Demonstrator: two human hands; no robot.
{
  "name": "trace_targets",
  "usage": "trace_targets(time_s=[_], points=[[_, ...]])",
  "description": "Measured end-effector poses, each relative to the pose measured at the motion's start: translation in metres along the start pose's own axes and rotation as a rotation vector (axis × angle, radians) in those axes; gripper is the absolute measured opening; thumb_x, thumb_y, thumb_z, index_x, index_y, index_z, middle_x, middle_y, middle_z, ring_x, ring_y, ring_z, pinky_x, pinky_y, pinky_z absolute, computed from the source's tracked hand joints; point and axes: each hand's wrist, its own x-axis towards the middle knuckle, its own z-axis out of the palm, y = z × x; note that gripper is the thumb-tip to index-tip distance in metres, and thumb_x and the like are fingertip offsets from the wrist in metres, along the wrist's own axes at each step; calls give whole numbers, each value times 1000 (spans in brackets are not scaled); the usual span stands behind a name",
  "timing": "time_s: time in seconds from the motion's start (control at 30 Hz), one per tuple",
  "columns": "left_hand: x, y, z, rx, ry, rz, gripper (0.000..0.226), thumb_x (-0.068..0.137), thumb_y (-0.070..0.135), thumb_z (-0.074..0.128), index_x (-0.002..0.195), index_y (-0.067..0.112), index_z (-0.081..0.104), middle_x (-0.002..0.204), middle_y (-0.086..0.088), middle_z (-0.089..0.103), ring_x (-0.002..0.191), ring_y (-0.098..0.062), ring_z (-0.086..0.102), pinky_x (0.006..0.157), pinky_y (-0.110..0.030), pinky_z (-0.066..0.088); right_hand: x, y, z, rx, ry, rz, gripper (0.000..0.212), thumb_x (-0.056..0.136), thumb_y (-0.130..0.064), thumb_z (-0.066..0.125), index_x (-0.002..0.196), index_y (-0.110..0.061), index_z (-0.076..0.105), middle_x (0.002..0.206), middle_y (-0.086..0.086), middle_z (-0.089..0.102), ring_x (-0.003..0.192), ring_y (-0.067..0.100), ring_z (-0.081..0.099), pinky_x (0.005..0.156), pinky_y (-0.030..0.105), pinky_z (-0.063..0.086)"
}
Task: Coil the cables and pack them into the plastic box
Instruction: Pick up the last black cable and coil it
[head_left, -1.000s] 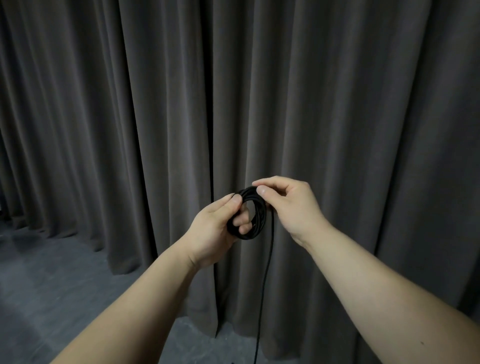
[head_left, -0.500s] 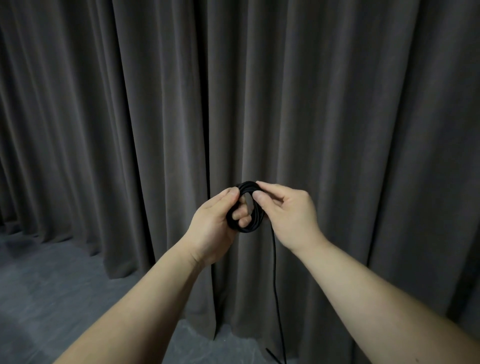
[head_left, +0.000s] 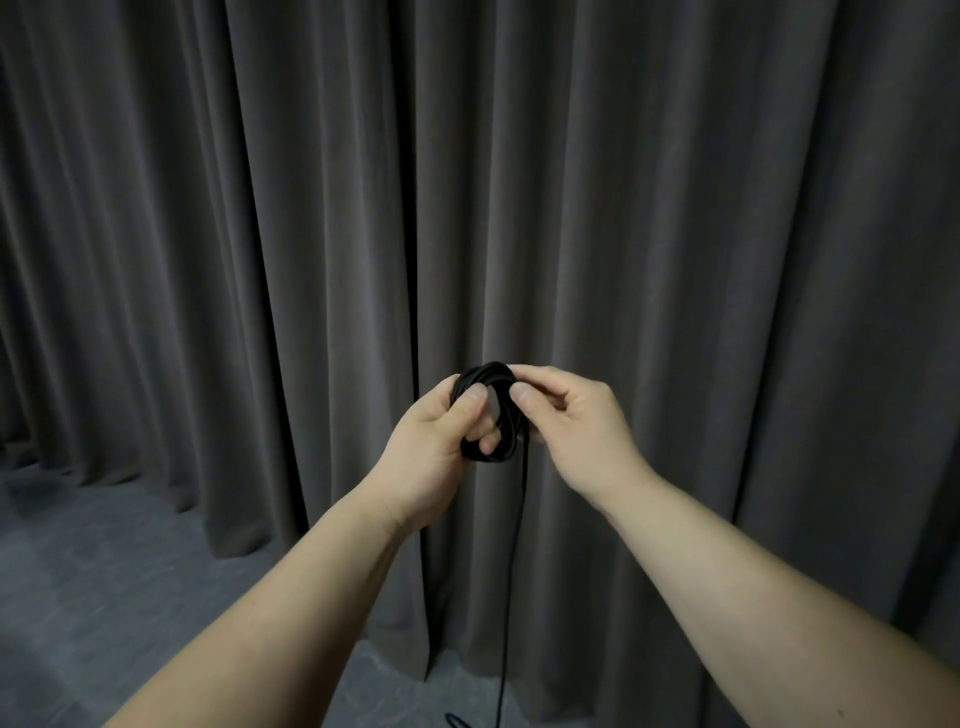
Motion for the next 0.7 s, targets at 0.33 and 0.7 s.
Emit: trace_targets(time_s=[0.33,0.7], points=[[-2,-2,2,124,64,44,27,94,32,44,98,7,52,62,7,46,65,-12,49,72,-25,44,-8,-7,9,-26,88,-8,30,94,-8,56,120,-18,66,115,-3,69,110,8,63,102,35,47],[-6,-4,6,90,164,65,23,96,32,44,76,23,52,59,7,42,63,-13,45,75,-33,43,-17,7,19,-137,112,3,42,86,-18,65,128,-26,61,88,1,75,83,23,70,90,41,54]])
